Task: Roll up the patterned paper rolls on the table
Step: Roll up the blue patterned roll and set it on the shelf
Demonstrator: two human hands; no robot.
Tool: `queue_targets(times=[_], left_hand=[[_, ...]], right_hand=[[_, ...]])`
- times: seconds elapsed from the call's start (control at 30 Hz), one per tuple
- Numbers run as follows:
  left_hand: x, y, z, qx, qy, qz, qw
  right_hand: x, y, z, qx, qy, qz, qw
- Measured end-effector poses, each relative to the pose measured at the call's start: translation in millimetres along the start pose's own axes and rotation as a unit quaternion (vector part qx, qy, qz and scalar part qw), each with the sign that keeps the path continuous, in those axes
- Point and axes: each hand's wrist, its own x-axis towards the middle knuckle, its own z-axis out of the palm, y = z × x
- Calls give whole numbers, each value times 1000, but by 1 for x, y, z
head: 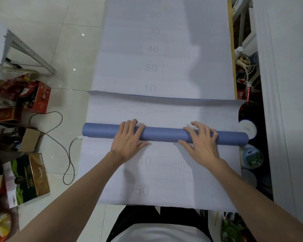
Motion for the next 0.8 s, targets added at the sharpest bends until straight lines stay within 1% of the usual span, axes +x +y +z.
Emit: queue_targets(times=[0.07, 0.17, 0.27, 0.37, 0.43, 0.53, 0.63, 0.73, 0.8], left_hand=[[2, 1, -1, 5, 1, -5, 1000], [5, 0, -1, -8, 5, 9, 1000], [4, -3, 1, -29, 13, 4, 999], [3, -4, 0, -6, 11, -4, 1000], [5, -4, -3, 9, 2, -10, 1000], [7, -3, -3, 1, -2, -12, 1000], [5, -3, -1, -24, 3, -16, 1000], [2, -4, 0, -18, 16, -16, 1000], [3, -5, -2, -12, 12, -23, 1000]], right_hand=[[0, 2, 0, -20, -10, -8, 1000], [6, 4, -3, -37, -6, -20, 999], [8, 3, -5, -25, -10, -16, 999], [6, 3, -1, 1, -20, -15, 1000], [7, 4, -1, -6, -32, -26, 999], [10, 4, -4, -20, -23, -33, 999], [14, 2, -5, 13, -22, -12, 1000], [10, 1, 0, 27, -13, 2, 1000], [8, 2, 1, 26, -13, -7, 1000]])
